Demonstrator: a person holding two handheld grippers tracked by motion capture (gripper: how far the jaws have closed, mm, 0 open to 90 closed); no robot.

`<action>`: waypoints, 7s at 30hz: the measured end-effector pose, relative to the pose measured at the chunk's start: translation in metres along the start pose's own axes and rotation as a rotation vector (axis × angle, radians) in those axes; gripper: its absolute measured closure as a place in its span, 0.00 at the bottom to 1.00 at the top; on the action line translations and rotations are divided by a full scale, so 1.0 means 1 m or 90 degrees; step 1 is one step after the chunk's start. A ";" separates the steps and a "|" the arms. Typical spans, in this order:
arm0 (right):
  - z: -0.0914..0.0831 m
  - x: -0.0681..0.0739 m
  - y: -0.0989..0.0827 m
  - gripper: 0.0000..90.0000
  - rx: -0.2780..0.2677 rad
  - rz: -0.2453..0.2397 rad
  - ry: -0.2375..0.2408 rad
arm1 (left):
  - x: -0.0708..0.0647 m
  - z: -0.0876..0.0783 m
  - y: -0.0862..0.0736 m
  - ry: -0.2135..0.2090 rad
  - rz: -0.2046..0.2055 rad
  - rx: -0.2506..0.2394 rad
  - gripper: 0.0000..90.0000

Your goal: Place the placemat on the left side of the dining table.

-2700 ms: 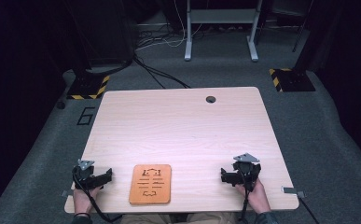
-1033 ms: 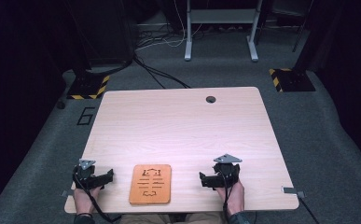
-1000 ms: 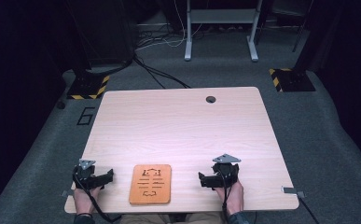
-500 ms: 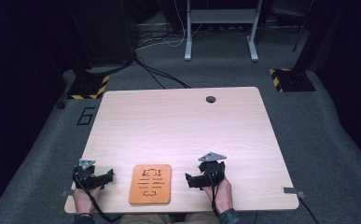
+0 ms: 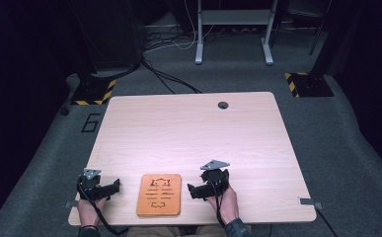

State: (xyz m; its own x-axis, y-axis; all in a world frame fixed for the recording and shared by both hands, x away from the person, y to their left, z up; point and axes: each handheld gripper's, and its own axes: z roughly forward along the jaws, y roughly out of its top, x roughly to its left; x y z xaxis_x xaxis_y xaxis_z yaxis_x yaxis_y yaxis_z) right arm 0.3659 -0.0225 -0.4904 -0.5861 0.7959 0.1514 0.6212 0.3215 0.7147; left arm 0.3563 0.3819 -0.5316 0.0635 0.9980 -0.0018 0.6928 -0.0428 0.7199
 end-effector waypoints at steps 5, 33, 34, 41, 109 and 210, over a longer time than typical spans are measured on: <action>0.005 0.007 0.006 0.01 -0.008 -0.001 0.017 | 0.000 0.000 0.000 0.000 0.000 0.001 0.04; 0.054 0.039 0.013 0.02 0.063 -0.040 0.027 | 0.000 0.000 0.000 0.000 -0.001 0.000 0.04; 0.055 0.039 0.013 0.02 0.067 -0.039 0.028 | 0.000 0.000 0.000 0.001 -0.001 -0.001 0.04; 0.060 0.040 0.011 0.02 0.076 -0.043 0.013 | 0.000 0.000 0.000 0.001 -0.001 0.000 0.04; 0.043 0.003 -0.009 0.00 0.035 -0.080 0.026 | -0.001 0.001 0.000 0.000 -0.004 -0.003 0.04; 0.042 0.002 -0.012 0.00 0.017 -0.072 0.012 | -0.142 -0.026 0.033 -0.250 0.136 0.132 0.00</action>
State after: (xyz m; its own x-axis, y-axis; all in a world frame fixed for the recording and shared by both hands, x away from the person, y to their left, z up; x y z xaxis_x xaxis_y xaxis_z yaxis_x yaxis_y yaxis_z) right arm 0.3787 -0.0033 -0.5275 -0.6629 0.7441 0.0829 0.5637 0.4232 0.7093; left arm 0.3515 0.2397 -0.4898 0.4586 0.8742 -0.1595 0.7607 -0.2934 0.5791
